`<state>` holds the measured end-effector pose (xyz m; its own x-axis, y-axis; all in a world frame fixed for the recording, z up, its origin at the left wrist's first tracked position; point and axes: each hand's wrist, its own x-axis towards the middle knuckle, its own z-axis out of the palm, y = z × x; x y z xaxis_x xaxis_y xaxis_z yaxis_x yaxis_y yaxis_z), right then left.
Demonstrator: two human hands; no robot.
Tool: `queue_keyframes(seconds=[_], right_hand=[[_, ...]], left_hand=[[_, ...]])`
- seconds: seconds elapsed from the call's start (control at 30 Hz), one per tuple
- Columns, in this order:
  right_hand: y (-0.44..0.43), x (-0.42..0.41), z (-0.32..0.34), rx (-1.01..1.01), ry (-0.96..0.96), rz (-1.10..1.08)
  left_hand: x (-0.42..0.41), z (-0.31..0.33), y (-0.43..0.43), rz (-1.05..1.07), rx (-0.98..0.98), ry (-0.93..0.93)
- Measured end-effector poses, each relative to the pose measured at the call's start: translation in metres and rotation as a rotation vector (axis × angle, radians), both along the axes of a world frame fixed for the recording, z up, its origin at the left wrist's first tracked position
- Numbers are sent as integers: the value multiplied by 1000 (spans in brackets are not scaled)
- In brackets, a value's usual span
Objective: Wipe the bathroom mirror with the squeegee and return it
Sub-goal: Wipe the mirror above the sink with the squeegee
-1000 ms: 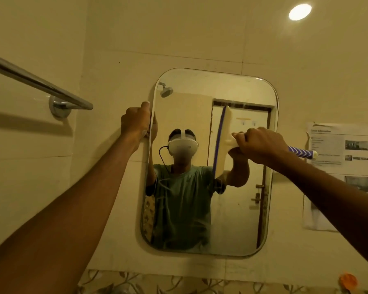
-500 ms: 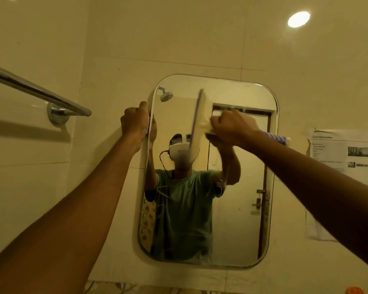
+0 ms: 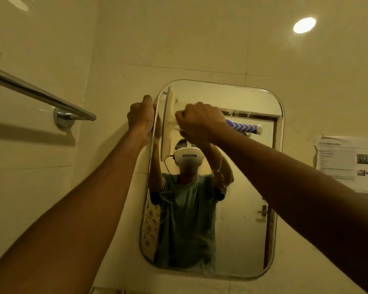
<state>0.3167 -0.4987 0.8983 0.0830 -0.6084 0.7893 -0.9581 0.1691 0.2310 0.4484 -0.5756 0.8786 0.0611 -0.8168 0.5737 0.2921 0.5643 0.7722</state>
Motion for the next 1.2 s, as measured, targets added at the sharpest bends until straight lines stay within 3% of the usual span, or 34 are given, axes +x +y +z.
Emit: queue_keyframes(seconds=[0.13, 0.47, 0.77, 0.9, 1.2], right_hand=[[6, -7, 9, 37, 116, -53], [103, -110, 4, -32, -192, -237], [16, -10, 18, -31, 69, -69], [19, -15, 26, 31, 160, -84], [102, -112, 3, -91, -298, -231]], left_hand=[[-1, -1, -11, -14, 14, 1], [-6, -3, -1, 4, -14, -30], [-5, -2, 2, 53, -12, -52], [-5, -4, -3, 48, -33, -72], [-10, -6, -2, 134, -114, -140]])
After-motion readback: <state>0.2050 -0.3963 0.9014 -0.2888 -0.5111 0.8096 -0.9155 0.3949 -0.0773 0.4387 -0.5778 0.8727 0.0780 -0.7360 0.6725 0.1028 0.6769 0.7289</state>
